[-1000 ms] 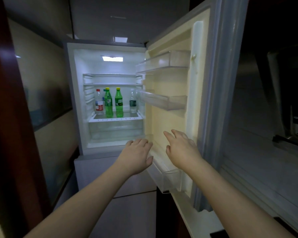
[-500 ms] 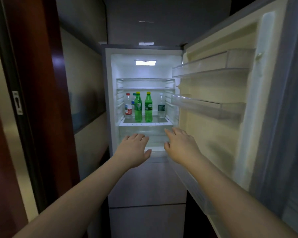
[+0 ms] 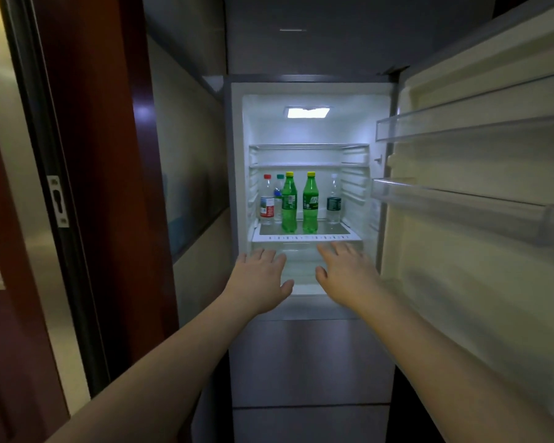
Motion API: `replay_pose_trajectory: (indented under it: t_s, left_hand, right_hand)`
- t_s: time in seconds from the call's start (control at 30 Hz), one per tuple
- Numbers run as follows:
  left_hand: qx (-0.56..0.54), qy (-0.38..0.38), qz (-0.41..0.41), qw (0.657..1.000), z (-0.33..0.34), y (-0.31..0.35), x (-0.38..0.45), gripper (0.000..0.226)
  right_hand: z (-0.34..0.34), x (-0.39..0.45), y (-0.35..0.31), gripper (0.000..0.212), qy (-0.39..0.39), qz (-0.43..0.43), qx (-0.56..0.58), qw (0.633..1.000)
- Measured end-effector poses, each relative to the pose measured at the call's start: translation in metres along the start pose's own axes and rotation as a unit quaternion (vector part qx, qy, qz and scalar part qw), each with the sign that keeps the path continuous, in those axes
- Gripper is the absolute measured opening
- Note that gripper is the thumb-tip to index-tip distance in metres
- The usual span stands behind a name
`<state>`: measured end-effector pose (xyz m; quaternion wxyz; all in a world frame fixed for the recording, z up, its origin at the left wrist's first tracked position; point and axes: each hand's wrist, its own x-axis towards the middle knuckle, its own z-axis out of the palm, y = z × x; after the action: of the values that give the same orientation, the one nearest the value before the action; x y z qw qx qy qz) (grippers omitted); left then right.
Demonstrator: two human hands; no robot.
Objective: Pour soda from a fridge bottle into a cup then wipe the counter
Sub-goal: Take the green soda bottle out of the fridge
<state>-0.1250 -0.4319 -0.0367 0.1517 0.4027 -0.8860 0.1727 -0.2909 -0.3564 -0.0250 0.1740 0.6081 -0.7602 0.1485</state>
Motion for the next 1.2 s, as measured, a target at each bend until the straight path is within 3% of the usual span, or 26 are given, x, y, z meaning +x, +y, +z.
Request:
replay_pose_trajectory:
  t_s: [0.4,0.97,1.2]
  left_hand:
    - [-0.013,0.0,-0.008,1.0,0.047,-0.027,0.101,0.065]
    - [0.002,0.021,-0.05,0.999,0.124,-0.049,0.252,0.059]
    - [-0.014,-0.008,-0.071,0.997,0.164,-0.074,0.299,0.056]
  right_hand:
    - [0.05,0.107,0.022,0.053,-0.01,-0.019,-0.032,0.999]
    - [0.136,0.269,0.066,0.052,-0.048,-0.053,0.008,0.997]
    - [0.166,0.319,0.06,0.054,-0.021,-0.053,-0.003,0.998]
